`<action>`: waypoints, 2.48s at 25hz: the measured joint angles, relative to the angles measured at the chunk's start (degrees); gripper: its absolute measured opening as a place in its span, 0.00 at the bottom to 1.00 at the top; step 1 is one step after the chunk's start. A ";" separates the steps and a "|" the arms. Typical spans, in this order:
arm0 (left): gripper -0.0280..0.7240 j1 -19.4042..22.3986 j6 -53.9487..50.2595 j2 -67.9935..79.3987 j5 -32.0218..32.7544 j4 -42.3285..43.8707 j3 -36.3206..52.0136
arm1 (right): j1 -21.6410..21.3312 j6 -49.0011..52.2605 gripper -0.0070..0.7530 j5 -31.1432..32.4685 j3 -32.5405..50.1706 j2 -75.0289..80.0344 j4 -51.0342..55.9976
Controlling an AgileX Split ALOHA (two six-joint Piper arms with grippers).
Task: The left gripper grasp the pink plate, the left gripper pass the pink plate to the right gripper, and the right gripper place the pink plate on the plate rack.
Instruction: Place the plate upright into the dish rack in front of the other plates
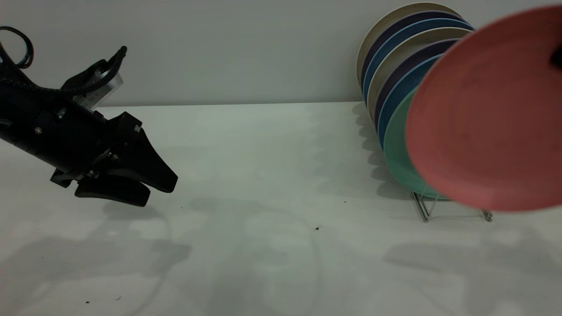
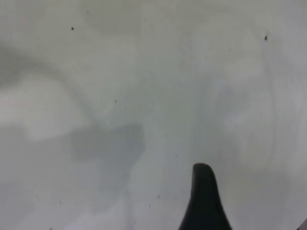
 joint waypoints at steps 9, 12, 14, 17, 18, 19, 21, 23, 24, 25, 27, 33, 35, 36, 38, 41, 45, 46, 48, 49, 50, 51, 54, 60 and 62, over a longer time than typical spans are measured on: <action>0.79 0.00 0.00 0.00 -0.91 -0.54 0.00 | 0.00 -0.16 0.13 2.25 -15.12 11.27 -4.47; 0.79 0.00 0.00 -0.05 -0.91 -0.54 0.00 | 0.00 -1.21 0.13 2.25 -18.30 13.75 -4.59; 0.79 0.00 -0.05 -0.05 -1.21 -0.54 0.00 | 0.00 -1.61 0.13 2.19 -19.43 14.82 -4.65; 0.79 0.00 -0.05 -0.05 -2.25 -0.54 0.00 | 0.00 -2.82 0.13 1.93 -19.62 15.72 -4.65; 0.79 0.00 -0.05 -0.05 -2.60 -0.59 0.00 | 0.00 -3.36 0.13 1.64 -19.62 15.96 -4.65; 0.79 0.00 -0.05 -0.05 -3.07 -0.58 0.00 | 0.00 -3.81 0.13 1.46 -19.62 16.26 -4.46; 0.79 0.00 -0.05 -0.05 -3.72 -0.58 0.00 | 0.00 -4.94 0.13 0.91 -19.62 16.78 -3.66; 0.79 0.00 -0.05 -0.05 -4.12 -0.65 0.00 | 0.00 -5.84 0.13 0.50 -19.62 17.22 -3.06; 0.79 0.00 -0.20 -0.05 -4.38 -0.65 0.00 | 0.00 -6.12 0.13 0.22 -19.62 17.43 -2.67; 0.79 0.00 -0.20 -0.05 -4.67 -0.78 0.00 | 0.00 -6.32 0.13 -0.03 -19.62 17.66 -2.24; 0.79 0.00 -0.20 -0.05 -5.09 -0.83 0.00 | 0.00 -6.44 0.13 -0.17 -19.69 18.23 -1.68; 0.79 0.00 -0.20 -0.05 -5.52 -1.02 0.00 | 0.00 -7.33 0.13 -0.18 -19.69 19.28 -1.42; 0.79 0.00 -0.20 -0.05 -5.69 -1.02 0.00 | 0.00 -7.38 0.13 -0.13 -19.69 19.28 -1.42; 0.79 0.00 -0.20 -0.05 -5.69 -1.02 0.00 | 0.00 -7.38 0.13 -0.13 -19.69 19.34 -1.42; 0.79 0.00 -0.20 -0.05 -5.69 -1.02 0.00 | 0.00 -7.44 0.13 -0.07 -19.69 19.74 -1.42; 0.79 0.00 -0.20 -0.05 -5.69 -1.02 0.00 | 0.00 -7.46 0.13 -0.07 -19.69 21.09 -1.42; 0.79 0.00 -0.20 -0.05 -5.69 -1.02 0.00 | 0.00 -7.51 0.13 -0.07 -19.69 23.02 -1.48; 0.79 0.00 -0.20 -0.05 -5.69 -1.02 0.00 | 0.00 -7.51 0.13 -0.07 -19.69 23.41 -1.48; 0.79 0.00 -0.20 -0.05 -5.69 -1.02 0.00 | 0.00 -7.51 0.13 -0.23 -19.69 23.98 -1.59; 0.79 0.00 -0.20 -0.05 -5.69 -1.02 0.00 | 0.00 -7.51 0.13 -0.30 -19.69 24.21 -1.60; 0.79 0.00 -0.20 -0.05 -5.69 -1.02 0.00 | 0.00 -7.51 0.13 -0.30 -19.69 24.22 -1.65; 0.79 0.00 -0.20 -0.05 -5.69 -1.02 0.00 | 0.00 -7.51 0.13 -0.34 -19.69 24.22 -1.65; 0.79 0.00 -0.20 -0.05 -5.69 -1.02 0.00 | 0.00 -7.51 0.13 -0.34 -19.69 24.22 -1.65; 0.79 0.00 -0.09 -0.05 -5.69 -1.02 0.00 | 0.00 -7.52 0.19 0.24 -19.69 24.22 -1.70; 0.79 0.00 -0.09 -0.05 -5.69 -1.02 0.00 | 0.00 -7.52 0.24 0.91 -19.69 24.22 -1.70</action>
